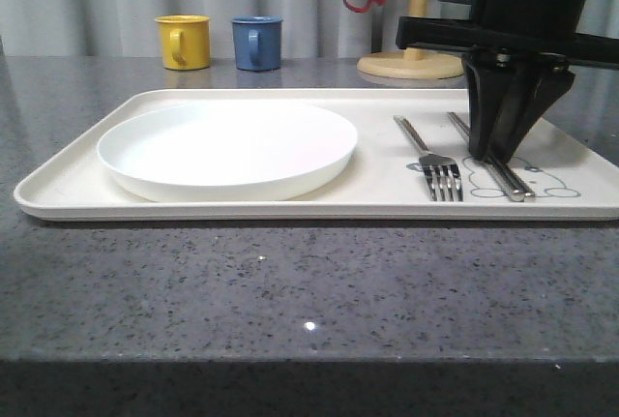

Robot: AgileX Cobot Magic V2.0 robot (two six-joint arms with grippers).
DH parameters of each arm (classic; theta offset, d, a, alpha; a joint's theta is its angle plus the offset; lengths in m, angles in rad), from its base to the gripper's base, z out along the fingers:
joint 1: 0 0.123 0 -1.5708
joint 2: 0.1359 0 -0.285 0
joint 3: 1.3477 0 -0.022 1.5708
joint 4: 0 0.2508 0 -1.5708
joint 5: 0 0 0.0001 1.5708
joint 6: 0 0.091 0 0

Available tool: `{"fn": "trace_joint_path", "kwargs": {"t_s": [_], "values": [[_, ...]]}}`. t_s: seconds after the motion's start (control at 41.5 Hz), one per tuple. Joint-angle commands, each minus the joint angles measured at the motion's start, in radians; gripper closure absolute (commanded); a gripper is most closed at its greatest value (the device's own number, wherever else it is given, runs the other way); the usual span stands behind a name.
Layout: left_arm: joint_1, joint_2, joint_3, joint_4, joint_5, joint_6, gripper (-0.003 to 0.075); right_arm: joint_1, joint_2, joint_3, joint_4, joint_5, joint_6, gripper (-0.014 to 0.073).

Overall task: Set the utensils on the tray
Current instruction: 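Place the chopsticks on the tray beside the fork, release, then grasp the steel spoon with the right gripper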

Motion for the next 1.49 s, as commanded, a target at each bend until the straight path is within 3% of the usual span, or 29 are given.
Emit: {"fn": "trace_joint_path", "kwargs": {"t_s": [0.0,0.12,0.337,0.53,0.651,1.084,1.301,1.47], "values": [[-0.008,-0.002,-0.028,-0.012,-0.07,-0.008,0.0502,0.001,-0.038,-0.027,-0.021,0.007,-0.005,0.0403],[-0.008,-0.002,-0.028,-0.012,-0.07,-0.008,0.0502,0.001,-0.046,-0.028,-0.032,0.004,-0.02,0.031],[-0.008,-0.002,-0.028,-0.012,-0.07,-0.008,0.0502,0.001,-0.133,-0.05,-0.07,0.013,-0.088,0.0316],[-0.008,-0.002,-0.028,-0.012,-0.07,-0.008,0.0502,-0.015,-0.266,-0.045,-0.193,0.068,-0.165,0.0316],[-0.008,-0.002,-0.028,-0.012,-0.07,-0.008,0.0502,-0.096,-0.308,-0.041,-0.254,0.123,-0.187,0.0316],[-0.008,-0.002,-0.028,-0.012,-0.07,-0.008,0.0502,-0.433,-0.277,-0.041,-0.209,0.18,-0.436,0.0316],[-0.008,-0.002,-0.028,-0.012,-0.07,-0.008,0.0502,-0.531,-0.203,-0.041,-0.14,0.18,-0.537,0.0316],[-0.008,-0.002,-0.028,-0.012,-0.07,-0.008,0.0502,-0.542,-0.142,-0.041,-0.131,0.18,-0.562,0.0316]]}}
